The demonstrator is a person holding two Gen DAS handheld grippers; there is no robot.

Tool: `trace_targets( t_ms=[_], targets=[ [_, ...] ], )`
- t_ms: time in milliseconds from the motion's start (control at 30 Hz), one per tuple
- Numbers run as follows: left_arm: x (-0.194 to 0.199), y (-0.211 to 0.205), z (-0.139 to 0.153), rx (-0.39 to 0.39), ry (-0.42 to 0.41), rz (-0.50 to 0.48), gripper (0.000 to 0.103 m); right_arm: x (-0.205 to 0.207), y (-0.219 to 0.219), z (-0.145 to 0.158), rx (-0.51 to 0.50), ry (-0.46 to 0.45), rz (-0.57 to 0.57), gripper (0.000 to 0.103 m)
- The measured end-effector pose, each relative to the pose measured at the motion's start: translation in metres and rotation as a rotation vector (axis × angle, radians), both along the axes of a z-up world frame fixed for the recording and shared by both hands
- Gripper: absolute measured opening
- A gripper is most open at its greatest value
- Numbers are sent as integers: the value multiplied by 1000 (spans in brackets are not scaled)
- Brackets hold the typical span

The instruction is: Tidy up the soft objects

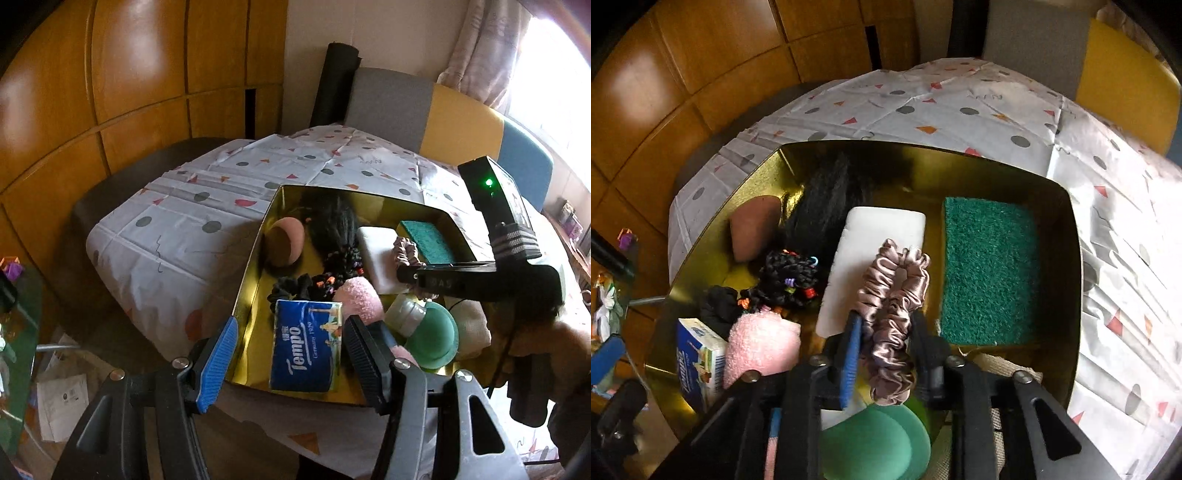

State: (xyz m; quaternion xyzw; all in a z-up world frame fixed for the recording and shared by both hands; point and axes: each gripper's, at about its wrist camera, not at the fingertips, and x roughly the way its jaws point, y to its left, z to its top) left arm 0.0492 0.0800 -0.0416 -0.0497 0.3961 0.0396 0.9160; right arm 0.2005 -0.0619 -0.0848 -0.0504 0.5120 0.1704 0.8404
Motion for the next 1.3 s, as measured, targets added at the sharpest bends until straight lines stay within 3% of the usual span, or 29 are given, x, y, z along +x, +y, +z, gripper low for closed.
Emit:
trace_targets(
  t_ms=[67,133,500,700,1000,1300],
  targets=[
    [1,-3,1,2,-3,-5,61,-3,-3,4,22,-11,3,36],
    [1,-5,2,4,-3,-9,61,-8,-10,13,44,-38,-6,51],
    [-3,-16,8,26,-17,-16,64,-49,-26,41,43,-169,-63,73],
    [-7,-25,11,29,-34,-18,66,-88,-53,50,35,-248,-175,85],
    [-22,-38,22,47,-82,-8,69,-140,-72,62,7,-362,-295,89],
    [-36,-37,34,55,-135,15,69,-165,-71,71,-4,-433,-309,90]
  ],
)
